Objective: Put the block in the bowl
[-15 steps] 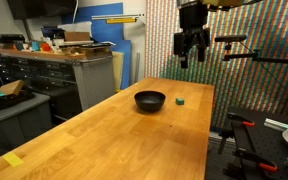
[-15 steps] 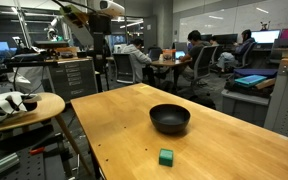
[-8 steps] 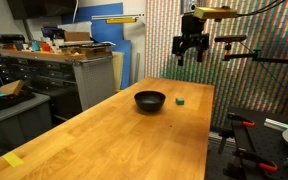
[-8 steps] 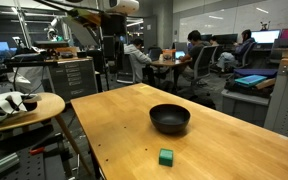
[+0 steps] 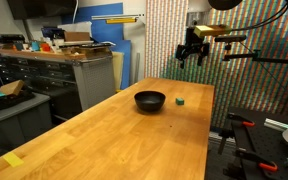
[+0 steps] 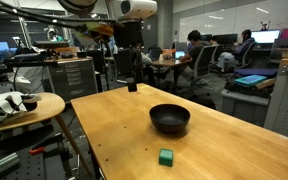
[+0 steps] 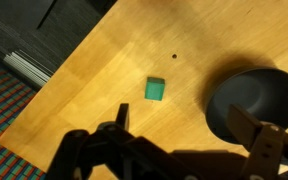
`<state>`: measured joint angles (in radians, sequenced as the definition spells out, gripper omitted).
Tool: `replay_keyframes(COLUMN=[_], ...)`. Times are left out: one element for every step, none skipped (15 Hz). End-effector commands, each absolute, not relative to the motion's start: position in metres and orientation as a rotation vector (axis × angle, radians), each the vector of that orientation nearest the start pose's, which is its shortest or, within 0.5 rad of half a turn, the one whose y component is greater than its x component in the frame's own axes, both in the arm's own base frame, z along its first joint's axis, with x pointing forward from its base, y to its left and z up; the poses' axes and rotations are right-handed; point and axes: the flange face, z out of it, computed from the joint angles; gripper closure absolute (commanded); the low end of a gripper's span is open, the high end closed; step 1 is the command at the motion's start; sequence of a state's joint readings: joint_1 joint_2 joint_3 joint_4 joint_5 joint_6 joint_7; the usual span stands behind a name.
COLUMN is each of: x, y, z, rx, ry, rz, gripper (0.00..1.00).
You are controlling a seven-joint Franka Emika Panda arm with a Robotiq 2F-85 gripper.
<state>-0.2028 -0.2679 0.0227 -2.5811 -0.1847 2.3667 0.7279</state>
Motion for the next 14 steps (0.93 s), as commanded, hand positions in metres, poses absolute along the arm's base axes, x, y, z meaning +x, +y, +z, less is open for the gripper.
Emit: replay_keyframes(x=[0.425,0.426,0.427,0.428,0.429,0.430,0.431,0.432,0.433,0.433,0.433,0.433,0.433,0.433], y=[-0.100,-0.105,-0.109,-0.113,-0.117,-0.120,-0.123,-0.126,-0.129,-0.131,-0.134,-0.136,-0.138,-0.140], z=[0.332,0.325,0.316,0.306,0.298,0.289,0.281,0.272,0.264,0.257,0.251,0.245,0.239,0.233], rx=[-3.010,-3.011,-3.011,-3.013,-3.014,-3.015,-3.017,-3.017,-3.018,-3.023,-3.026,-3.025,-3.022,-3.018], ry=[1.242,1.232,1.221,1.211,1.202,1.192,1.183,1.174,1.165,1.152,1.140,1.134,1.130,1.128], rz=[-0.214,-0.228,-0.227,-0.236,-0.239,-0.238,-0.236,-0.233,-0.230,-0.226,-0.229,-0.226,-0.227,-0.229], gripper=[0.00,0.00,0.00,0.00,0.00,0.00,0.00,0.00,0.00,0.00,0.00,0.00,0.00,0.00])
